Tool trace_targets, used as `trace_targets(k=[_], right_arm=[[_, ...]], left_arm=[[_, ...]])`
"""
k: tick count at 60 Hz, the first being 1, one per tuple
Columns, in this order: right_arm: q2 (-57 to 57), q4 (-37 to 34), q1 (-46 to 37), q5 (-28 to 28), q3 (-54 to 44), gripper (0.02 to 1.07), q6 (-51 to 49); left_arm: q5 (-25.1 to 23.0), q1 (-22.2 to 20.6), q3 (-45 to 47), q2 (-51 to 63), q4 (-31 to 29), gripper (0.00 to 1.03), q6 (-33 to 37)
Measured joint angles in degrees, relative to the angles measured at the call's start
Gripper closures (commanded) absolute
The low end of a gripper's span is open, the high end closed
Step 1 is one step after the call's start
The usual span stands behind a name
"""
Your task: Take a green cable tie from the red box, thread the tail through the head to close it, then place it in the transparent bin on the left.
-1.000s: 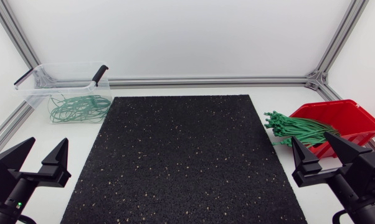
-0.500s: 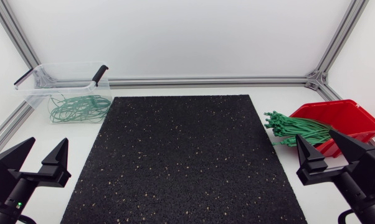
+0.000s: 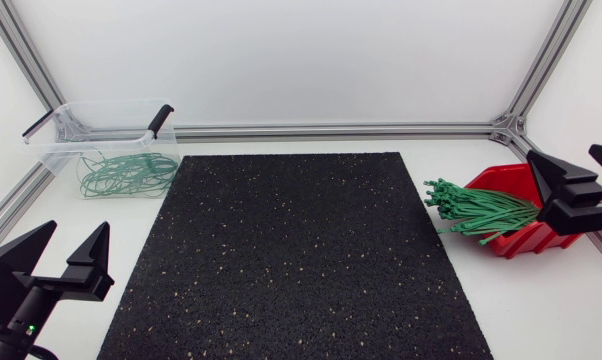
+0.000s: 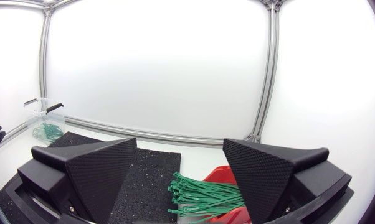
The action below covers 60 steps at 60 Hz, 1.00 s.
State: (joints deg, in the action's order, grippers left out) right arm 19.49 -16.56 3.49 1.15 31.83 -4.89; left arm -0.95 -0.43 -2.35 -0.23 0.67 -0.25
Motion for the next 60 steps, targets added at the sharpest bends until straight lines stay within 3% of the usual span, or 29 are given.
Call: trace_targets(k=[9,17,23,28,44,57,60], right_arm=[[8.37,-3.48,-0.81,-1.66,8.00,0.19,-4.50],[17.49,-9.70,-6.05,-8.20,14.88,0.08,-8.57],[25.05,-15.47,-12.02,-14.51,20.15,0.06,-12.35],[31.06,-19.85,-14.82,-16.02,24.74,0.06,-18.40],[43.58,-29.62,-16.41,-13.70,30.34,0.07,-40.85],[47.56,-31.54,-17.55,-10.62,30.18,0.07,-55.34],[47.74,-31.23,-18.23,-10.01,29.35,0.12,-58.86]], left_arm=[[-0.02,0.04,0.00,0.00,0.00,0.04,0.00],[-0.02,0.04,0.00,0.00,0.00,0.04,0.00],[0.00,0.17,0.00,0.00,0.00,0.04,0.00],[0.00,0.31,0.00,0.00,0.00,0.04,0.00],[-0.02,0.31,0.00,0.00,0.00,0.04,0.00],[0.00,0.31,0.00,0.00,0.00,0.04,0.00],[0.00,0.31,0.00,0.00,0.00,0.04,0.00]])
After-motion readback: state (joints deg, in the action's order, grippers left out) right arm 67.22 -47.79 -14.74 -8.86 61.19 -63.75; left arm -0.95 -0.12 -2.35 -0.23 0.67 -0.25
